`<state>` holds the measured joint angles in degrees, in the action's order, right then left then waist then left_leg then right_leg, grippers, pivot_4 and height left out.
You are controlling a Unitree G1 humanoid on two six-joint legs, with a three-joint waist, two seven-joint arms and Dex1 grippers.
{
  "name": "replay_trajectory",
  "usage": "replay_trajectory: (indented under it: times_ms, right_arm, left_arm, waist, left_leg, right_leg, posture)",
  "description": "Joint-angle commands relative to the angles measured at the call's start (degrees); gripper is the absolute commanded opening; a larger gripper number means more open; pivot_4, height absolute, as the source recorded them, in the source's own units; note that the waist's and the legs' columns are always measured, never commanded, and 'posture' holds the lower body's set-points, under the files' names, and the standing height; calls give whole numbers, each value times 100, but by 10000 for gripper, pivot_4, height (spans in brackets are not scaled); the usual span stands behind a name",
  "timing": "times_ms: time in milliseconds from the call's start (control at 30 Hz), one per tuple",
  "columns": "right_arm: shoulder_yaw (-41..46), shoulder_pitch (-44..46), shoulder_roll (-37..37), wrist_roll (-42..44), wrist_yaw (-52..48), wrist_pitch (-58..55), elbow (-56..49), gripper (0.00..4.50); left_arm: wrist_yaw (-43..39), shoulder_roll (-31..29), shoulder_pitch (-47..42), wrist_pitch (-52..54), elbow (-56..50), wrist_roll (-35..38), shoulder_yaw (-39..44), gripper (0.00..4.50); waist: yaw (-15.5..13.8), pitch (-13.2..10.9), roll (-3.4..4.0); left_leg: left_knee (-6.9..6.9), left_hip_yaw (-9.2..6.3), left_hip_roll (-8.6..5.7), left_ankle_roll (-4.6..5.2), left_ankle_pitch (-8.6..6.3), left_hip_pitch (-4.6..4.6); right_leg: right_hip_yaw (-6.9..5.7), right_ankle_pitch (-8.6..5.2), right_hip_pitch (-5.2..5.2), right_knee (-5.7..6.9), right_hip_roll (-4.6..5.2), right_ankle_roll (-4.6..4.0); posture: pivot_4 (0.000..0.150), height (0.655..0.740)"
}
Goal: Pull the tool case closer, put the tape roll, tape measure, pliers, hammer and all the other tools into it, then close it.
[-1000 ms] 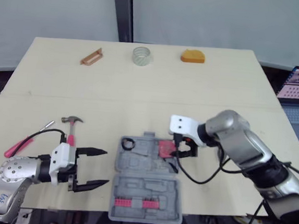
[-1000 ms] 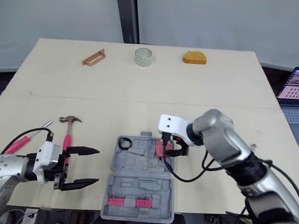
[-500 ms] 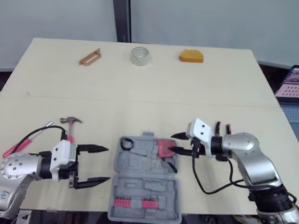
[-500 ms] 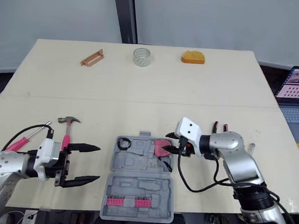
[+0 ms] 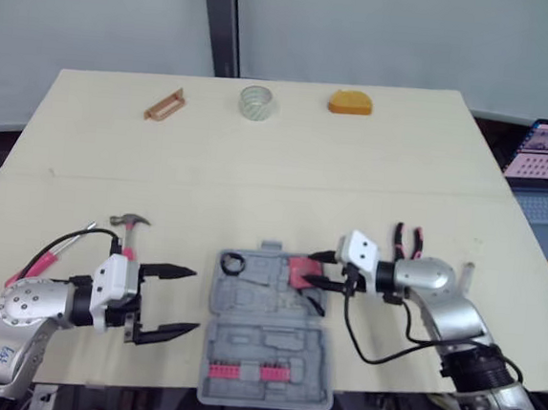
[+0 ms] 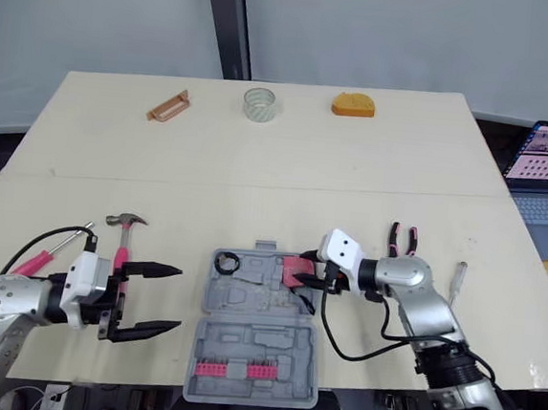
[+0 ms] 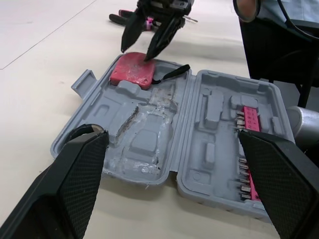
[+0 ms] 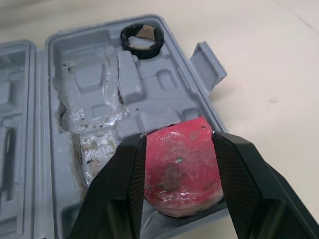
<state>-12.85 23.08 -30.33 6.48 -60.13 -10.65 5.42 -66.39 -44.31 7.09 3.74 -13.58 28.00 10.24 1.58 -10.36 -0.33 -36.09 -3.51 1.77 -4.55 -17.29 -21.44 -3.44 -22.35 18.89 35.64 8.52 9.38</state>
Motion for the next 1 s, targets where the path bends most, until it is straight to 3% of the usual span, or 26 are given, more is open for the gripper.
replay_trajectory:
  times_ms: [33,600,1000]
  right_arm:
    - [66,3,76,-1,136,202,59,22231]
    - [28,-423,209,-104,408,752,639,22231]
    - [4,-520,331,22,401,545,885,22231]
  left_arm:
    - [-47,-88,40,17,-217,89,131,45000]
    - [-149,-151,112,59,-242,101,272,45000]
    - [-150,-139,90,109,-258,95,260,45000]
  waist:
    - [0,0,0]
    - [-8,1,-1]
    - [-4,5,-6]
  left_leg:
    - [0,0,0,0,0,0]
    - [1,0,0,0,0,19]
    - [2,-1,1,0,0,28]
  right_leg:
    - [0,0,0,0,0,0]
    - [0,0,-22,-4,0,0]
    - [-1,0,-30,-6,0,0]
  posture:
    - [1500,7400]
    - [1500,7400]
    - [1500,7400]
